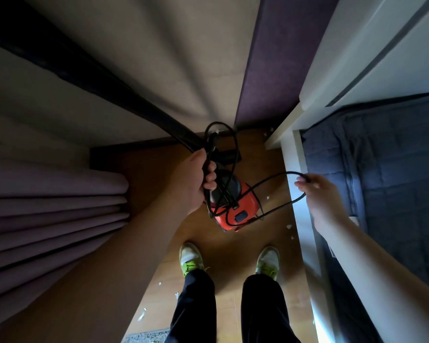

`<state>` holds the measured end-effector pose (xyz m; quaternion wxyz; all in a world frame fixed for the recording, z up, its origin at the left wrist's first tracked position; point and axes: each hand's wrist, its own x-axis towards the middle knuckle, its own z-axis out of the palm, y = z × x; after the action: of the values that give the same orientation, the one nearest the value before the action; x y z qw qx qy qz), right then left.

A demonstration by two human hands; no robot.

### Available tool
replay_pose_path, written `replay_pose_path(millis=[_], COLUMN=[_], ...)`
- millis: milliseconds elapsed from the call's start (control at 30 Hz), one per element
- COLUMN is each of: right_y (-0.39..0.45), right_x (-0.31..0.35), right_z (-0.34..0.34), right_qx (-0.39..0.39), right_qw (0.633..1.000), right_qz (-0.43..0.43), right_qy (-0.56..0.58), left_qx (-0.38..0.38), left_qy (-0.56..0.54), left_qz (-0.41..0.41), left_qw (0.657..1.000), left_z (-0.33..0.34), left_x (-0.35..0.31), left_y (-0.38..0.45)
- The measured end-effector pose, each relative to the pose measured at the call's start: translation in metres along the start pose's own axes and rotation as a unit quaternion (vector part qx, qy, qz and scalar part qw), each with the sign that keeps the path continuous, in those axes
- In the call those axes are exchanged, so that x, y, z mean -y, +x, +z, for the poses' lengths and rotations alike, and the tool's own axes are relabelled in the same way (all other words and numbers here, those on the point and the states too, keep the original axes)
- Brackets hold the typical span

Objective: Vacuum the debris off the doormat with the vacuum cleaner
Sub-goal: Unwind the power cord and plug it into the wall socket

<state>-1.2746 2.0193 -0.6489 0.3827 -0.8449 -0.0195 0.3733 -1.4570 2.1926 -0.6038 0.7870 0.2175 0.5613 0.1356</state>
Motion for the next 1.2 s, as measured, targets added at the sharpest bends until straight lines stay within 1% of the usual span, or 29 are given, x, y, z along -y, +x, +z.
replay_pose_path(millis=[67,100,200,233,300,400,500,567,667,700,767,833,867,933,1000,1067,1100,1200], right_y=[-0.001,-0.002,-0.005,-0.008,-0.017,-0.035,-0.057,-0.071,-0.087,-0.09,-0.091,-0.088,-0.086,-0.079,-0.076,-0.071,-0.069,-0.064], right_x=[-0.013,-0.018,-0.028,-0.029,-0.025,-0.002,0.035,0.058,0.084,0.088,0.091,0.091,0.092,0.094,0.098,0.1,0.101,0.111], right_z=[-0.003,-0.003,0.003,0.006,0.012,0.021,0.029,0.031,0.031,0.032,0.033,0.033,0.032,0.026,0.018,0.01,0.007,0.003], right_qx=[0.006,0.018,0.062,0.071,0.083,0.084,0.109,0.131,0.216,0.229,0.204,0.145,0.121,0.1,0.083,0.078,0.085,0.116], right_qw=[0.995,0.991,0.981,0.981,0.987,0.994,0.991,0.985,0.965,0.963,0.971,0.982,0.983,0.975,0.967,0.965,0.963,0.962], right_qz=[0.011,0.018,0.019,0.026,0.034,-0.02,-0.076,-0.11,-0.101,-0.103,-0.112,-0.104,-0.095,-0.073,-0.072,-0.086,-0.094,-0.121], right_qy=[-0.102,-0.135,-0.181,-0.178,-0.13,-0.066,0.008,0.035,0.106,0.097,0.058,0.066,0.096,0.187,0.229,0.236,0.238,0.216], left_qx=[0.023,0.039,0.091,0.107,0.134,0.166,0.182,0.173,0.146,0.145,0.156,0.161,0.153,0.118,0.075,0.047,0.041,0.028], left_qy=[-0.027,-0.035,-0.029,-0.022,-0.007,0.024,0.068,0.115,0.208,0.241,0.316,0.361,0.363,0.347,0.328,0.326,0.334,0.402], left_qz=[0.003,0.003,-0.005,-0.01,-0.025,-0.036,-0.02,-0.002,0.036,0.053,0.09,0.116,0.123,0.139,0.149,0.159,0.17,0.208], left_qw=[0.999,0.999,0.995,0.994,0.991,0.985,0.981,0.978,0.966,0.958,0.932,0.911,0.911,0.92,0.93,0.931,0.926,0.891], left_z=[0.001,0.001,0.004,0.006,0.009,0.014,0.017,0.019,0.021,0.021,0.021,0.02,0.019,0.014,0.007,0.0,-0.003,-0.011], left_x=[-0.008,-0.011,-0.013,-0.013,-0.011,-0.006,-0.001,0.001,0.005,0.006,0.008,0.009,0.009,0.008,0.003,-0.004,-0.007,-0.02], left_y=[-0.006,-0.009,-0.017,-0.02,-0.026,-0.035,-0.042,-0.046,-0.051,-0.053,-0.055,-0.055,-0.055,-0.053,-0.053,-0.055,-0.056,-0.058])
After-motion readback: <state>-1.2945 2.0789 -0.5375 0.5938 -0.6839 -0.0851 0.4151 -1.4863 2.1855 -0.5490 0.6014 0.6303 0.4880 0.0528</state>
